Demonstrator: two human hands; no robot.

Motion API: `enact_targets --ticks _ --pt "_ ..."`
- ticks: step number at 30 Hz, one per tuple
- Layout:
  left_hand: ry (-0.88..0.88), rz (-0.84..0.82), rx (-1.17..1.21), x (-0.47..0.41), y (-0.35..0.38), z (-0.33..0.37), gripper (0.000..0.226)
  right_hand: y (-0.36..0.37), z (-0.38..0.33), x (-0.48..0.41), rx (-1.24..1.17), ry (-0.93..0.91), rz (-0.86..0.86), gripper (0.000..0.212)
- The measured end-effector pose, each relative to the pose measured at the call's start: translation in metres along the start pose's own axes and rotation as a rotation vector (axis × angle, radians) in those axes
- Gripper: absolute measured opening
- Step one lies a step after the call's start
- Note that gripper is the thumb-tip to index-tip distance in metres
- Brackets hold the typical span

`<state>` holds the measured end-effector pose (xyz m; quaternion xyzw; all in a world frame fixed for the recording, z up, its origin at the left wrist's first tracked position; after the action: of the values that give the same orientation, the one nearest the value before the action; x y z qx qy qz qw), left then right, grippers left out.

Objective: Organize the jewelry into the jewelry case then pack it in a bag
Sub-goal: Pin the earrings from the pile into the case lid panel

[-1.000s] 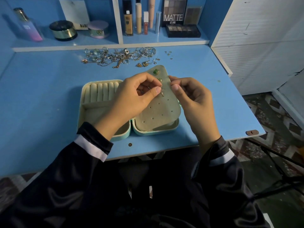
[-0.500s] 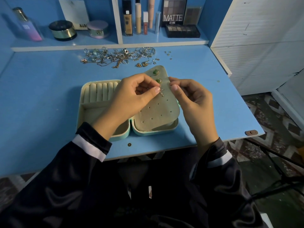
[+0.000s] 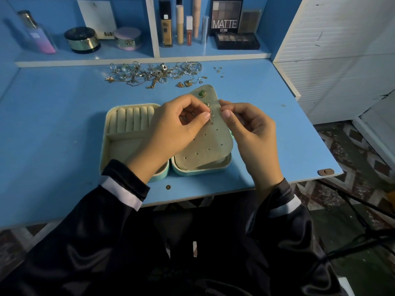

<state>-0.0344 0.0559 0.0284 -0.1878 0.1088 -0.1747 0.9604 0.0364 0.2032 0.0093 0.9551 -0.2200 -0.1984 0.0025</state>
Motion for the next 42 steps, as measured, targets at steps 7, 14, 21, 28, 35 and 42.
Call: enact_targets --ticks 7,14,21,28,35,42 --pt "0.185 0.128 -0.165 0.009 -0.003 0.017 0.003 0.001 -0.003 0.0 -0.01 0.0 0.005 0.007" --pt "0.315 0.192 -0.245 0.02 -0.008 0.028 0.008 0.003 -0.006 -0.001 -0.028 -0.008 0.009 0.01" --pt "0.274 0.205 -0.102 0.026 -0.019 0.021 0.016 0.011 -0.011 -0.001 -0.109 -0.026 0.025 0.012" --pt "0.222 0.234 0.094 0.028 -0.038 0.013 0.015 0.038 -0.016 0.001 -0.282 -0.039 -0.006 0.009" --pt "0.172 0.142 0.184 0.014 -0.053 0.005 0.017 0.061 -0.019 -0.002 -0.392 -0.028 -0.061 0.012" --pt "0.352 0.166 0.094 0.013 -0.068 0.017 0.027 0.073 -0.018 -0.006 -0.418 -0.001 -0.105 0.013"
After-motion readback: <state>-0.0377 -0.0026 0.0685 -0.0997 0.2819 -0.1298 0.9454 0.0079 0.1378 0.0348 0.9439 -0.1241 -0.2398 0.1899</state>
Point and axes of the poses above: each hand's wrist, its own x-axis away from the middle knuckle, its own y-axis out of the palm, z = x × y, the point moved 9 cm from there along -x, towards the middle knuckle, and after that the axes turned 10 degrees about -y, right-handed, at the moved point
